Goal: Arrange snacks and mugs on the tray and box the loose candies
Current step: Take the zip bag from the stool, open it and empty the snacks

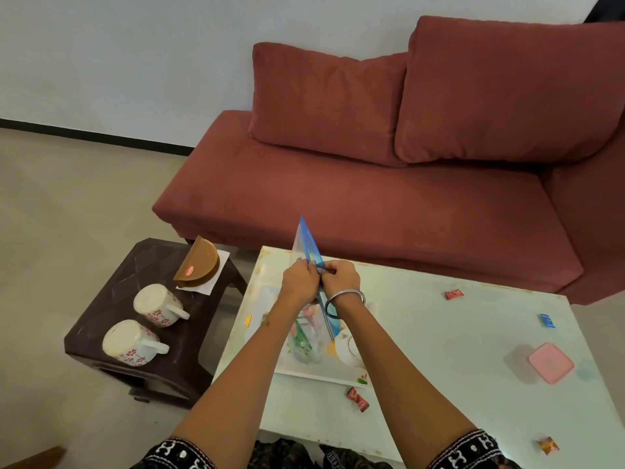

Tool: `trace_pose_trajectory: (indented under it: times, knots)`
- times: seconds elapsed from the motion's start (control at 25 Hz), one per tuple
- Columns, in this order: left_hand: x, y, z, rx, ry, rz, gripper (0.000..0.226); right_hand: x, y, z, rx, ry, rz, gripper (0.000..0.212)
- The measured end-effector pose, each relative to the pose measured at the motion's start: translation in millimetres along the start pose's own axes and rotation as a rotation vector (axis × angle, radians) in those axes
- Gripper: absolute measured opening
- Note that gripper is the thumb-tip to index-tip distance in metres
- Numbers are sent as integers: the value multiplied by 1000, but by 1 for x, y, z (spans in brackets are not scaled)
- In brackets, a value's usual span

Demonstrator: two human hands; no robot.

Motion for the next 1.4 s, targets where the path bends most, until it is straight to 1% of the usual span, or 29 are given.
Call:
trace_pose_trajectory:
  times: [0.08,0.2,0.36,0.48,0.56,0.64,0.76,0.84,0.92,1.0,1.08,1.12,1.2,1.28,1.32,1.4]
  knots:
    - [2,0,0,-52,-10,-22,31,2,-2,1,57,3,-21,21]
    - [2,-1,3,-129,37,-21,35,4,-4,4,204,22,-55,25]
    - [5,-1,8,-180,93,-66,33,3,-10,5,332,5,-50,23]
    - [10,4,9,-226,97,-128,22,2,-9,-1,462,33,-46,20]
    - [9,11,8,-276,41,-166,13,-1,1,-10,519,15,-78,18]
    - [7,20,6,-366,-33,-169,8,-6,15,-21,508,-30,-131,18]
    - [4,39,13,-505,-71,-170,12,-15,41,-36,464,-91,-213,19]
    - [5,50,24,-548,-104,-165,12,-18,56,-47,431,-134,-255,17]
    - [9,50,33,-556,-181,-144,9,-19,66,-53,401,-163,-283,13]
    - [15,42,38,-539,-249,-118,11,-20,72,-56,394,-176,-299,11]
    - [16,32,38,-491,-237,-62,16,-18,77,-56,389,-188,-307,14]
    - [16,27,36,-467,-225,-30,24,-16,77,-55,402,-180,-309,18]
    - [17,19,30,-430,-257,7,37,-9,74,-52,446,-90,-329,28]
    - [22,13,21,-375,-336,5,37,1,62,-44,443,118,-336,32]
    - [24,12,19,-350,-365,5,38,6,51,-39,439,235,-288,30]
    - [28,9,19,-352,-387,11,43,14,25,-35,484,404,-108,23]
Point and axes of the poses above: each hand's wrist, its own x-axis away from the middle knuckle, its own y-axis out of the back of the hand, z = x × y, the point moved 3 cm from there along -x, towards the middle knuckle, and after that the axes turned 3 degrees about -x, right-handed, at the moved point
